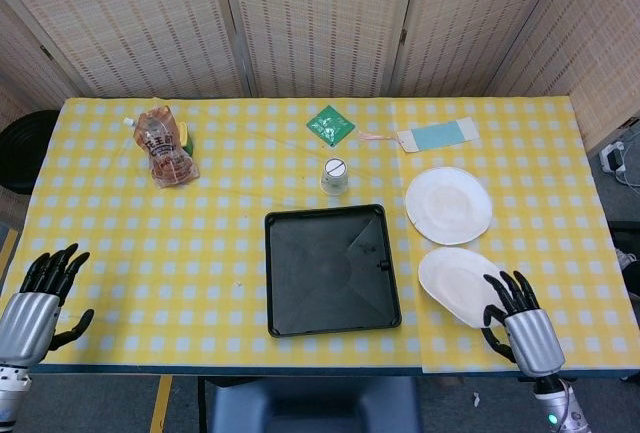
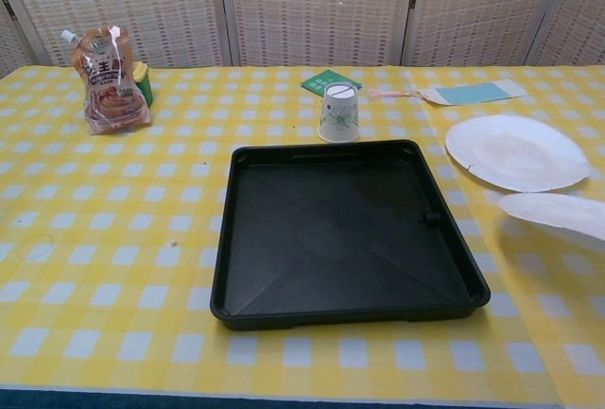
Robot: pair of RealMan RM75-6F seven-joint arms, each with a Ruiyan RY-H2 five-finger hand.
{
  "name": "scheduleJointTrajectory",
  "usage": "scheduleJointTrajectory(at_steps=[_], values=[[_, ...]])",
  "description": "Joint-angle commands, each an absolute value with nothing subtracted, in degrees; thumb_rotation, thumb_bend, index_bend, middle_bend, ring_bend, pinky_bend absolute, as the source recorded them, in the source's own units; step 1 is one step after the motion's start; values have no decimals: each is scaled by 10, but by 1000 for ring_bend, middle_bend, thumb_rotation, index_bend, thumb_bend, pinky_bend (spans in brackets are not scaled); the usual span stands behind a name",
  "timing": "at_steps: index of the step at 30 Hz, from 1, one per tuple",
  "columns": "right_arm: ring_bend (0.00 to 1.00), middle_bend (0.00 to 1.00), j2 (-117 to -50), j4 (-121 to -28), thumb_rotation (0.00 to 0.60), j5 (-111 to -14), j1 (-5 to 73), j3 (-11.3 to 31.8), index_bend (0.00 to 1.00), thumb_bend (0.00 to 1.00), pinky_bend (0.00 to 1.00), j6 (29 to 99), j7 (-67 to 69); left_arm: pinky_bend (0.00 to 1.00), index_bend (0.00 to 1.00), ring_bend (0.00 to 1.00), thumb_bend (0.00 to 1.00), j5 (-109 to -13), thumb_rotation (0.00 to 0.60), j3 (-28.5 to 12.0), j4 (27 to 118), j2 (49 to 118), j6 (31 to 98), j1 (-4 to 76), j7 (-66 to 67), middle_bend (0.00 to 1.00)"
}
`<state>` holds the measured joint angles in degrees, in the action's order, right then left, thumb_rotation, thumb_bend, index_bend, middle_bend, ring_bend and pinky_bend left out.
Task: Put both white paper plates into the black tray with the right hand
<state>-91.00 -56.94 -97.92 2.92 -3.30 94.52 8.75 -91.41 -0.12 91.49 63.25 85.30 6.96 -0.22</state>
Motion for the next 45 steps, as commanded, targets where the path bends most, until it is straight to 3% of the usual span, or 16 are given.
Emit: scheduleJointTrajectory(at_steps=[1,10,16,23,31,45], values=[[78,176,-892,-590,600,-982,26,-20,707,428,0,973,86,0,0,0,385,-915,600,-1,915,632,854,69,-2,0],[80,179,-850,-661,600,-1027,55,-5,708,427,0,1005,43,0,0,0,385,-915,600,-1,916,633,855,69,-1,0],[81,179,-820,-765,600,-1065,119,3,708,428,0,928,-39,0,0,0,384,-914,600,-2,917,631,858,68,-3,0],[80,179,-839,-827,600,-1066,194,23,708,428,0,815,-104,0,0,0,385,-910,600,-5,916,628,861,66,-9,0],[81,182,-898,-813,600,-1022,252,45,708,428,0,721,-115,0,0,0,385,-908,600,-7,916,623,867,63,-20,0],[80,183,-970,-746,600,-974,305,51,708,428,0,655,-119,0,0,0,385,-902,600,-11,912,618,869,62,-35,0]])
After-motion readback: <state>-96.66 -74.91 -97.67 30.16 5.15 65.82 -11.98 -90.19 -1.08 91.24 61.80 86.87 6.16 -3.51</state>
